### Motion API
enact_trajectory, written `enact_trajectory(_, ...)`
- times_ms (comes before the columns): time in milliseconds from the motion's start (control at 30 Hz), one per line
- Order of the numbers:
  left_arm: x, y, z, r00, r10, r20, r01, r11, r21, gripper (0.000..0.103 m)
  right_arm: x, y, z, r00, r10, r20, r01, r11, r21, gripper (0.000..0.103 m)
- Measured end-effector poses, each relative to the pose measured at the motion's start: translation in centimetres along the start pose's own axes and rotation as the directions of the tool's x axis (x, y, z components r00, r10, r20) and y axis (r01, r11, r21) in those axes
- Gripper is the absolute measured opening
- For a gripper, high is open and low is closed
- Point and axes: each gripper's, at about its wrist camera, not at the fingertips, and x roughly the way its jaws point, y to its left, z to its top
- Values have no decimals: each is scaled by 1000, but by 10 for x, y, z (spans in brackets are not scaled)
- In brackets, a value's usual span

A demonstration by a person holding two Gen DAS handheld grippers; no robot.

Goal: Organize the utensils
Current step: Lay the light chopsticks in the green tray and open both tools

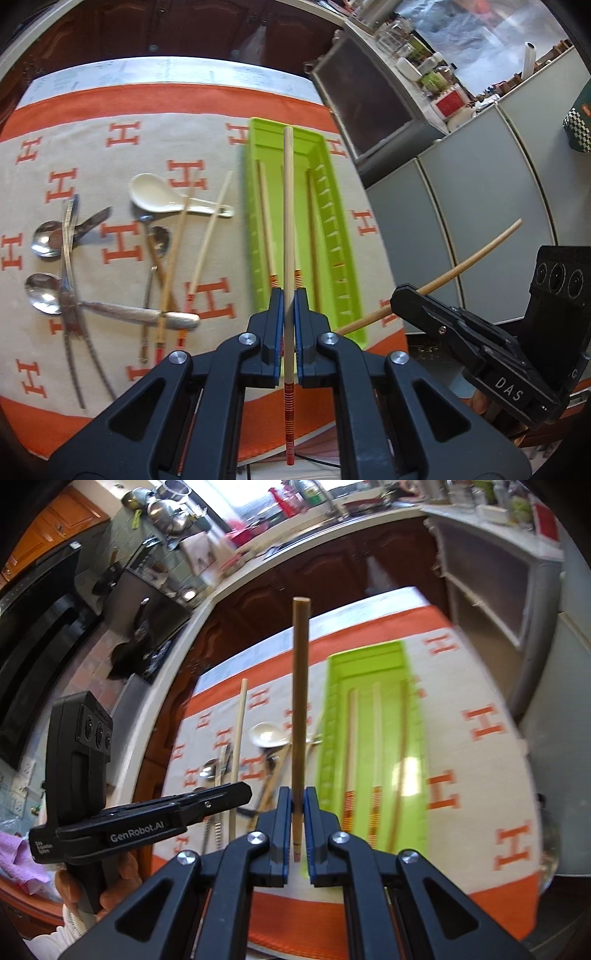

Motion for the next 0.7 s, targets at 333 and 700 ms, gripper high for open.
enact_trajectory(333, 37, -34, 29, 1000, -3, -8, 3, 999, 37, 3, -28, -2, 13, 995, -92, 30, 93, 994, -52, 6)
enact_trajectory(700, 107, -15, 57, 995, 97, -6, -97, 994, 46, 3, 63, -15, 41, 962, -215, -166, 202, 975, -91, 6)
